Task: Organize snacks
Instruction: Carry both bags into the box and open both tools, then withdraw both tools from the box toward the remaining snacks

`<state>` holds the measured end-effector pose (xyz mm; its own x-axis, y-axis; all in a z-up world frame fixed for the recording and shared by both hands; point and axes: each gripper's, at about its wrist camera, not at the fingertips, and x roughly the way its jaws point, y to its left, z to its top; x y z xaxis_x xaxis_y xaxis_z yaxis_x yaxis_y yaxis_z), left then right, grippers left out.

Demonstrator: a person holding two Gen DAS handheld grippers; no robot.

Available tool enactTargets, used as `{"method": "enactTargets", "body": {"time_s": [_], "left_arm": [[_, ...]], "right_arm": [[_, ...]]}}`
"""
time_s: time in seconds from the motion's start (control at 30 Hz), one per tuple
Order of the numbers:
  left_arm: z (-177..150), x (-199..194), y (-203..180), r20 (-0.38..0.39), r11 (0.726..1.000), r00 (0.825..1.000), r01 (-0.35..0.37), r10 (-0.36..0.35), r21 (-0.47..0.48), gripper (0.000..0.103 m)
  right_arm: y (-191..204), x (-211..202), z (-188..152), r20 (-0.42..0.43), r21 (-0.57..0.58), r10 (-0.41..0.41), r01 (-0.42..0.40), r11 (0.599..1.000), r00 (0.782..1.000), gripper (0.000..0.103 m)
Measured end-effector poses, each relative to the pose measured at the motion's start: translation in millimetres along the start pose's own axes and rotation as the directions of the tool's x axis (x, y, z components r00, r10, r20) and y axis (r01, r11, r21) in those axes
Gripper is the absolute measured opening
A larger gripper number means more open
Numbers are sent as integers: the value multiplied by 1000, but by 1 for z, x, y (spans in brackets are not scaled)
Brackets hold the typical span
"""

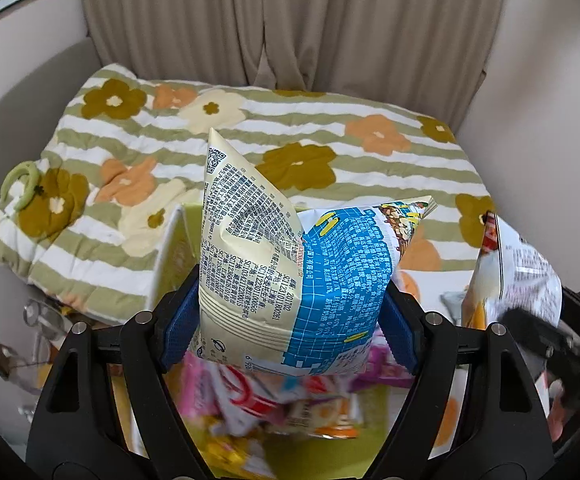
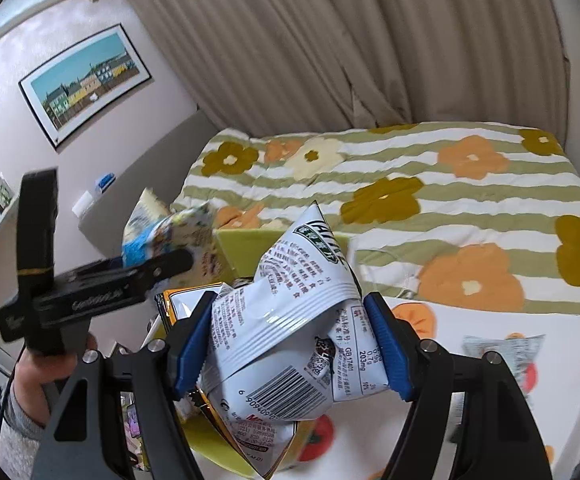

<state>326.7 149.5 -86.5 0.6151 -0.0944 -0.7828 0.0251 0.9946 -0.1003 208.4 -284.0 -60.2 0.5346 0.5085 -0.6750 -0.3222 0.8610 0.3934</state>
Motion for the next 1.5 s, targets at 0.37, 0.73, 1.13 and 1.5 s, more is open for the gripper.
{"method": "enactTargets", "body": {"time_s": [0.37,0.73,1.13,1.5], "left_arm": [[5,52,44,-93,996,995,27,-19,88,102],[-20,22,66,-67,996,996,69,-65,54,102],[-55,12,75,-78,998,995,56,-56,5,102],[-73,-16,79,-48,998,997,65,-64,12,102]], "right_arm": [[39,43,-25,-66,35,-83,86,996,994,69],[74,47,-42,-68,-74,-114,109,991,991,70],[93,62,-72,-92,-232,-134,110,967,987,102],[108,39,-78,-7,-243,-162,155,957,987,102]]}}
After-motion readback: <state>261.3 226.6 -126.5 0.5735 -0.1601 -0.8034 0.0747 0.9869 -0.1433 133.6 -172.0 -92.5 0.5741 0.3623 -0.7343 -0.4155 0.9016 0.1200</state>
